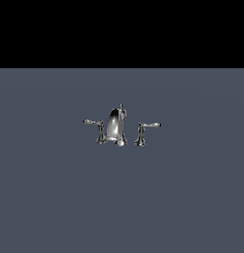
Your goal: Turn on the faucet by rotating a designated handle.
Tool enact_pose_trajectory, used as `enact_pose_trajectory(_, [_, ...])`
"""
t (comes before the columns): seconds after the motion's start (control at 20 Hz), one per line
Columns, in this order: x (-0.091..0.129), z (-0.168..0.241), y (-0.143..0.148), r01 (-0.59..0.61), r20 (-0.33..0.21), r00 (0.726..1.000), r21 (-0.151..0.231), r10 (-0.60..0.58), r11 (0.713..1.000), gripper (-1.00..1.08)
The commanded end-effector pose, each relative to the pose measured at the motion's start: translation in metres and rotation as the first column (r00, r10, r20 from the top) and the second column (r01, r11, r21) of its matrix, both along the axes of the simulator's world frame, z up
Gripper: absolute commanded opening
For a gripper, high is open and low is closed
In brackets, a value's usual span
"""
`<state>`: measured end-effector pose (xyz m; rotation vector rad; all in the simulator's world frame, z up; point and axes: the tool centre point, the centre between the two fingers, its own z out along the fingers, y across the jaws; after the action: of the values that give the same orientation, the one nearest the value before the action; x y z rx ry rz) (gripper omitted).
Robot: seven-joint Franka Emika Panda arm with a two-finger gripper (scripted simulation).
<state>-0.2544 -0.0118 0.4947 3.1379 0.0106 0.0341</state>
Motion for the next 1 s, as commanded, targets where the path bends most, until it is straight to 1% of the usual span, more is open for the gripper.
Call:
enact_pose_trajectory(0.0, [0.000, 0.000, 0.000, 0.000, 0.000, 1.000, 0.000, 0.000, 1.000, -1.00])
enact_pose_trajectory(0.25, [0.003, -0.004, 0.002, 0.015, 0.000, 1.000, 0.000, -0.015, 1.000, -1.00])
enact_pose_trajectory(0.5, [0.012, -0.015, 0.006, 0.061, -0.001, 0.998, 0.001, -0.061, 0.998, -1.00])
enact_pose_trajectory(0.75, [0.028, -0.034, 0.013, 0.138, -0.002, 0.990, 0.003, -0.138, 0.990, -1.00])
enact_pose_trajectory(0.95, [0.046, -0.054, 0.020, 0.222, -0.003, 0.975, 0.004, -0.222, 0.975, -1.00])
